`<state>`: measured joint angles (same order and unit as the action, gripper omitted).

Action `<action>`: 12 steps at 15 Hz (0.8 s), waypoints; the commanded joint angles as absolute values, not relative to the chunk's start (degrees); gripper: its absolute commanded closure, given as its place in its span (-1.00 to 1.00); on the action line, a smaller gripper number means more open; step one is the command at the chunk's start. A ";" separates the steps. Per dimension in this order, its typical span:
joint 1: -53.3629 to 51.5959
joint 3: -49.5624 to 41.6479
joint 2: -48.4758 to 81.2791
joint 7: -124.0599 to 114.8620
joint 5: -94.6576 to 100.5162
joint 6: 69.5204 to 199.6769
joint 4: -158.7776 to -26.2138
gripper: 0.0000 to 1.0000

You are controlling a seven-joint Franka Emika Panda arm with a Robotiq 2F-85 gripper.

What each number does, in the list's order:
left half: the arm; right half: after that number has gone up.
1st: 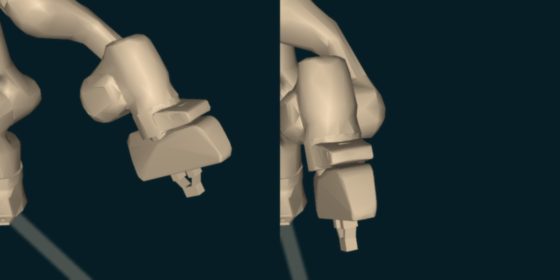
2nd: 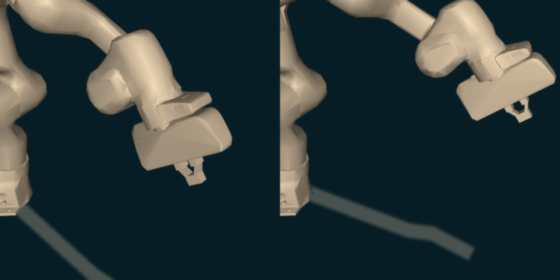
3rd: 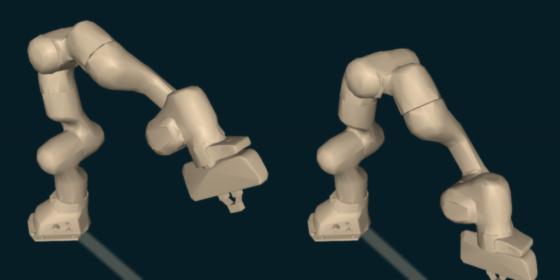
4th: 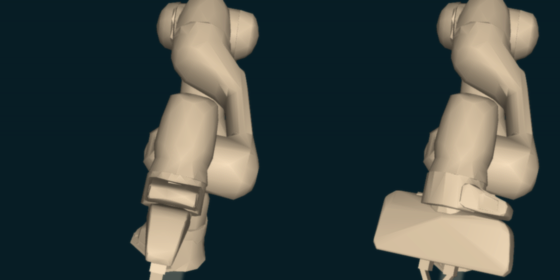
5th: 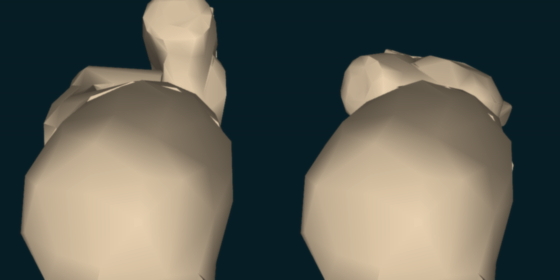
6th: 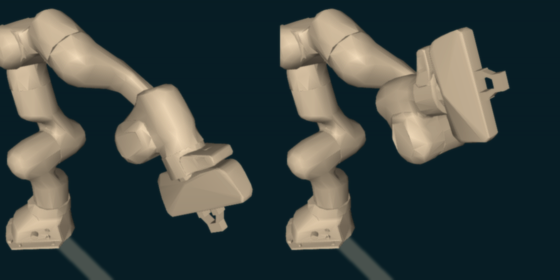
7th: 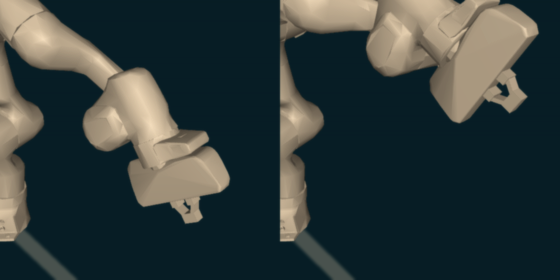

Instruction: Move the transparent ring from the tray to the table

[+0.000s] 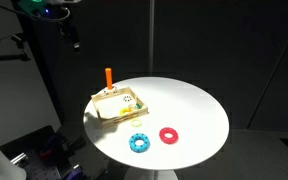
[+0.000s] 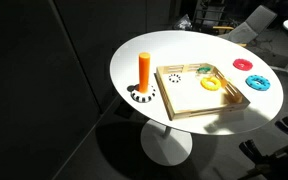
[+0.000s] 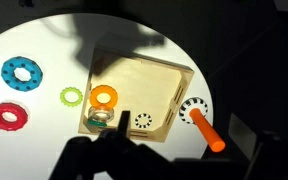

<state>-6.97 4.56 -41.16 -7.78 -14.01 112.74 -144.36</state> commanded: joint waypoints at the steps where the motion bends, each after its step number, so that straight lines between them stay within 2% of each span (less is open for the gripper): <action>1: -6.43 4.94 -41.15 -7.51 -14.29 112.47 -144.15 -1.00; 5: -6.43 4.94 -41.22 -7.51 -14.29 112.48 -144.15 -1.00; 12: -4.05 5.93 -32.71 -9.23 -12.67 118.03 -142.13 -1.00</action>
